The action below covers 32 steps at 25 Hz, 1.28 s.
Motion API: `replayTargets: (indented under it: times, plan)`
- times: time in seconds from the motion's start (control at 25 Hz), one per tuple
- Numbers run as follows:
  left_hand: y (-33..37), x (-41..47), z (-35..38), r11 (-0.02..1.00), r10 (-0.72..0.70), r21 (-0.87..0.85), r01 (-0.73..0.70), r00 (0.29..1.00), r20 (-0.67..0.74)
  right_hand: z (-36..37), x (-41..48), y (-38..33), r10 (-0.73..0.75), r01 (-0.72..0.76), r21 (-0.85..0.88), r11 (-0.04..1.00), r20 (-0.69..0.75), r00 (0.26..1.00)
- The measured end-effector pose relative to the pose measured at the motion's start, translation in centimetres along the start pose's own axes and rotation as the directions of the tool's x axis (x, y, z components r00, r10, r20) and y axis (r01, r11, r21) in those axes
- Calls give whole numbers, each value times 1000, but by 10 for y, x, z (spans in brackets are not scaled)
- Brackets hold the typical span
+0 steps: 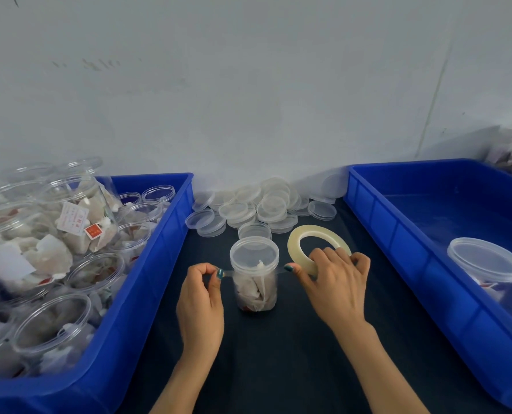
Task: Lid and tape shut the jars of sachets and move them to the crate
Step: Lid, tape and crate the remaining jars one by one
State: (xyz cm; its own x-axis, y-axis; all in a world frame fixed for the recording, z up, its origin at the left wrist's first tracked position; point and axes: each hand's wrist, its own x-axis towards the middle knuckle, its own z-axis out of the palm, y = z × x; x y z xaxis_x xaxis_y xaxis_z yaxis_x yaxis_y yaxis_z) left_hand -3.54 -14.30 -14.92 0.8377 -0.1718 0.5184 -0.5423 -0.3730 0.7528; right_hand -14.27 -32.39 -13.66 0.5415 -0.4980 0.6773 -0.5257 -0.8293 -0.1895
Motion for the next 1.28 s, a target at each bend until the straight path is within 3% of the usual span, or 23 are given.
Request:
replayTargets:
  times: [0.2,0.56,0.72,0.84,1.08,1.28]
  plan:
    - [-4,19,14,991,63,-121,-50,992,105,6,3,-2,24,-25,16,1000,55,998]
    - [-3,15,23,910,-14,-403,92,981,193,6,4,-8,32,-35,55,998,60,998]
    - [6,-1,34,947,57,-310,88,902,429,5,3,-10,35,-42,55,998,110,993]
    - [10,11,38,966,36,-247,74,909,414,5,3,-7,17,-30,100,995,131,991]
    - [7,25,27,954,96,-298,38,901,423,-4,5,14,-101,71,184,980,163,981]
    - [11,32,17,919,89,-370,135,845,528,-16,12,14,-6,-18,129,992,185,983]
